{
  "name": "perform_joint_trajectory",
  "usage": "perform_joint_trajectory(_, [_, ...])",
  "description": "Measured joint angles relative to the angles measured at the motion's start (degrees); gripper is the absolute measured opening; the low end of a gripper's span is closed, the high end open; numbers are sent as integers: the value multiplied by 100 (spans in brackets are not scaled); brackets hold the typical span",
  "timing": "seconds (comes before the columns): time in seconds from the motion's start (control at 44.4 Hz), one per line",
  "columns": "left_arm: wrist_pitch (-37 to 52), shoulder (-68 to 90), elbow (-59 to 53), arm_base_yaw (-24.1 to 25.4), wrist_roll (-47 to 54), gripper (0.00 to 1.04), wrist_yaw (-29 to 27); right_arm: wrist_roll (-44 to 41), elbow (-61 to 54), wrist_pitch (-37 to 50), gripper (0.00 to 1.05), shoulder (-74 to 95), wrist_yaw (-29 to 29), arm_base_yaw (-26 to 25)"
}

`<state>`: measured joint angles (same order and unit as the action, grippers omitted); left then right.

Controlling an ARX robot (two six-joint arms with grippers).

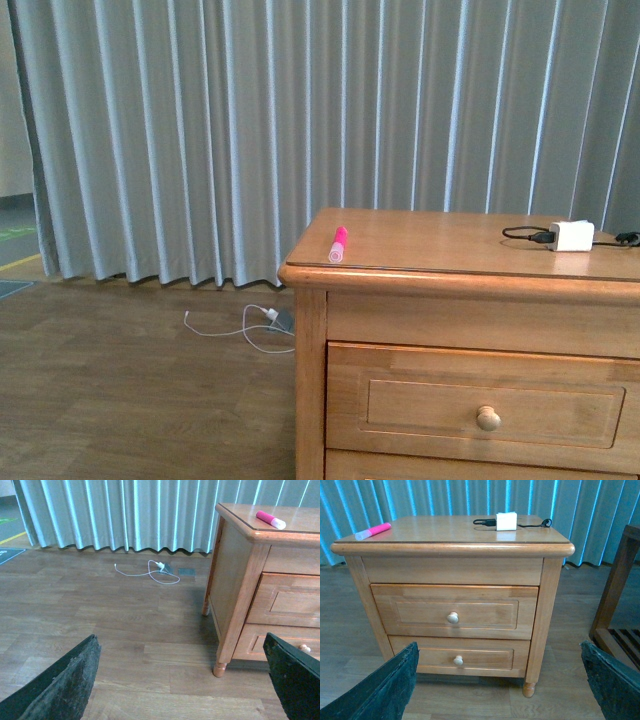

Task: Place pink marker in drawer with both arms

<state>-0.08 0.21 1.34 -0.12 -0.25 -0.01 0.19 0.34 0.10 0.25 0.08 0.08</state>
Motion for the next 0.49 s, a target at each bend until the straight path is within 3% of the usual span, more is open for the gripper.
perform_joint_trajectory(0.495, [0,0,0,0,0,99,0,0,0,-2,96,0,0,0])
